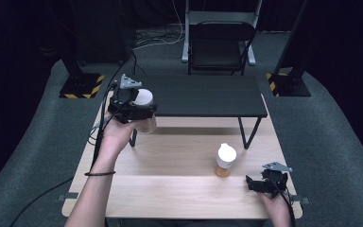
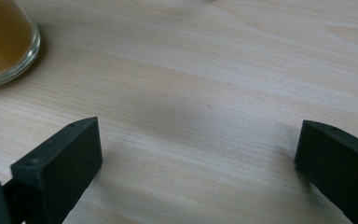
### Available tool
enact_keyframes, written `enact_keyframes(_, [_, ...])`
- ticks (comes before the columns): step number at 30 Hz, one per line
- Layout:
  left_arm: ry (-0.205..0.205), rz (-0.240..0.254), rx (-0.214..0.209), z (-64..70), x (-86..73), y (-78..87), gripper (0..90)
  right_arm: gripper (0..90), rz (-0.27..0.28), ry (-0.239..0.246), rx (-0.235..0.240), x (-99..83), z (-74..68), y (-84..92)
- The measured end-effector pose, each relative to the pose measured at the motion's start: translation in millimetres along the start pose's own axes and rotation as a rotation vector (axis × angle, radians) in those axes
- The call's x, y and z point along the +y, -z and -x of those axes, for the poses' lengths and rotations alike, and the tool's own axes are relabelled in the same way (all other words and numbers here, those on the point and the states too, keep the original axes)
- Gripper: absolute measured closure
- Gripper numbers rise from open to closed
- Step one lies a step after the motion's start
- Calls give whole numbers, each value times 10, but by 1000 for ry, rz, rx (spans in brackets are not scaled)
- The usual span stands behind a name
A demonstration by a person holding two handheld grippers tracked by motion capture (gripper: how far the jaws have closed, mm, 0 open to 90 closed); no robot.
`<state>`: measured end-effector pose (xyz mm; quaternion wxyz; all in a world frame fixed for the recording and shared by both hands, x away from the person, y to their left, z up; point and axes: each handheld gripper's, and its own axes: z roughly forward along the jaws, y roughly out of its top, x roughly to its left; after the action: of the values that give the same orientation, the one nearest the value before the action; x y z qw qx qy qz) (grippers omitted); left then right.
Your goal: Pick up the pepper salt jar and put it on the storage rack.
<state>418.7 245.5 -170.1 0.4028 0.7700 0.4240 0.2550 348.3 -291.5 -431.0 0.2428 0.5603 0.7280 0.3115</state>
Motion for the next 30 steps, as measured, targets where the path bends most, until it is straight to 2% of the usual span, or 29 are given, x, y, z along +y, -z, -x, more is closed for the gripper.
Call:
enact_keyframes(11, [19, -3, 31, -30, 276, -90, 333, 0, 2, 1, 0, -2, 0, -1])
enact_keyframes(17, [45, 11, 53, -54, 342, -172, 333, 0, 2, 0, 0, -1, 0, -2])
enact_keyframes(23, [73, 20, 53, -97, 418, -279, 333, 0, 2, 0, 0, -1, 0, -3])
enact_keyframes(30, [85, 10, 54, -121, 508, -406, 333, 0, 2, 0, 0, -1, 0, -3])
